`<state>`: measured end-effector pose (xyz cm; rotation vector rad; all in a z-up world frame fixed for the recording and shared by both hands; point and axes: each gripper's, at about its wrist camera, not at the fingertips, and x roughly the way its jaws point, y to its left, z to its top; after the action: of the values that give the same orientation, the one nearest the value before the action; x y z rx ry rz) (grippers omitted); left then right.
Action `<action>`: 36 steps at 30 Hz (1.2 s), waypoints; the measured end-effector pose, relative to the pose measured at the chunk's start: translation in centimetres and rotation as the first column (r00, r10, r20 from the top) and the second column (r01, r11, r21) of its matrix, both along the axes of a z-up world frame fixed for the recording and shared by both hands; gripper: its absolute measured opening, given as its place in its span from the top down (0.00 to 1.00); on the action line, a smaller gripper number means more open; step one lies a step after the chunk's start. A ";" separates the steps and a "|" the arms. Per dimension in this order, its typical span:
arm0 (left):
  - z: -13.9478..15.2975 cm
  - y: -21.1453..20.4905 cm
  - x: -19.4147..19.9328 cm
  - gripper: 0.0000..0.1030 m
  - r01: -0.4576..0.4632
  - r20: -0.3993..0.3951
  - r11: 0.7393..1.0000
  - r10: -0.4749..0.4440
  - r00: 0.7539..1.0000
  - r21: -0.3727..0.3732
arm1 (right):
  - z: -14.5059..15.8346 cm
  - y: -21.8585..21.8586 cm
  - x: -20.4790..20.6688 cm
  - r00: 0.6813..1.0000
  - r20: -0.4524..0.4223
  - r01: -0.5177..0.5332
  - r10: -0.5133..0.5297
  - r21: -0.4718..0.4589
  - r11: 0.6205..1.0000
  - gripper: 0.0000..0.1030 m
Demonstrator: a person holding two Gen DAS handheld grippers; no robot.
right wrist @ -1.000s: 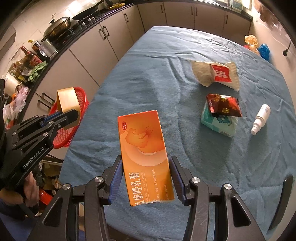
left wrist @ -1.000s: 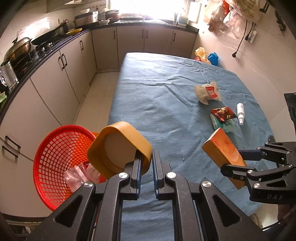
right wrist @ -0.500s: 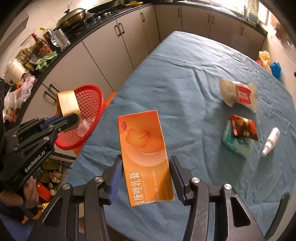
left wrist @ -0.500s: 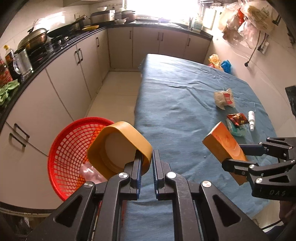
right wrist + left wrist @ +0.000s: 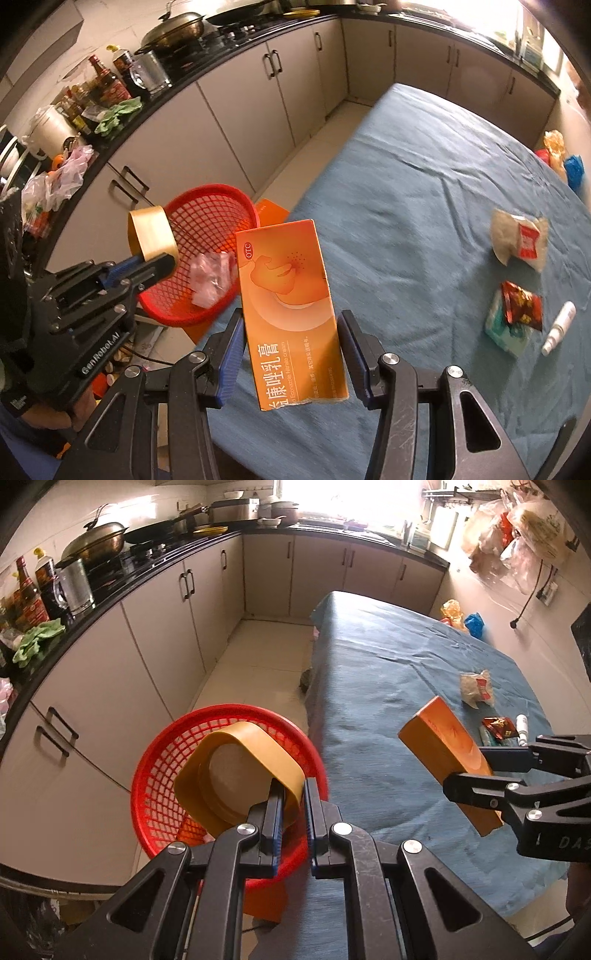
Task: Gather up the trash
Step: 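Carry the orange box and yellow tape roll over the red basket with both tools, then open both tools to drop the orange box and tape roll into the basket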
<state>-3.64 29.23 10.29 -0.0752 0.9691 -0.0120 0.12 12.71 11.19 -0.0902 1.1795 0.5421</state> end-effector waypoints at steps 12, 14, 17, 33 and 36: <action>-0.5 2.6 -0.1 0.90 -0.053 -0.009 0.999 0.052 0.999 -0.010 | 0.2 3.9 0.6 0.999 -0.011 -0.053 0.054 0.017 0.998 0.48; -0.6 2.9 0.0 0.90 -0.060 -0.010 0.998 0.060 0.998 -0.010 | 0.1 4.5 0.7 0.998 -0.015 -0.059 0.060 0.021 0.998 0.48; -0.8 3.2 0.1 0.90 -0.069 -0.013 0.998 0.069 0.998 -0.012 | 0.0 5.2 1.0 0.997 -0.021 -0.068 0.068 0.021 0.997 0.48; -2.4 5.4 1.0 0.90 -0.114 -0.049 0.993 0.113 0.992 -0.024 | -1.1 8.2 3.5 0.994 -0.072 -0.079 0.081 0.029 0.996 0.48; -2.7 5.7 1.2 0.90 -0.119 -0.057 0.992 0.117 0.991 -0.032 | -1.4 8.9 4.1 0.993 -0.087 -0.078 0.080 0.036 0.996 0.48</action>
<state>-2.43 34.90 7.61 -0.1663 1.0185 0.0827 4.22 21.59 9.82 -0.0864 1.2570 0.6400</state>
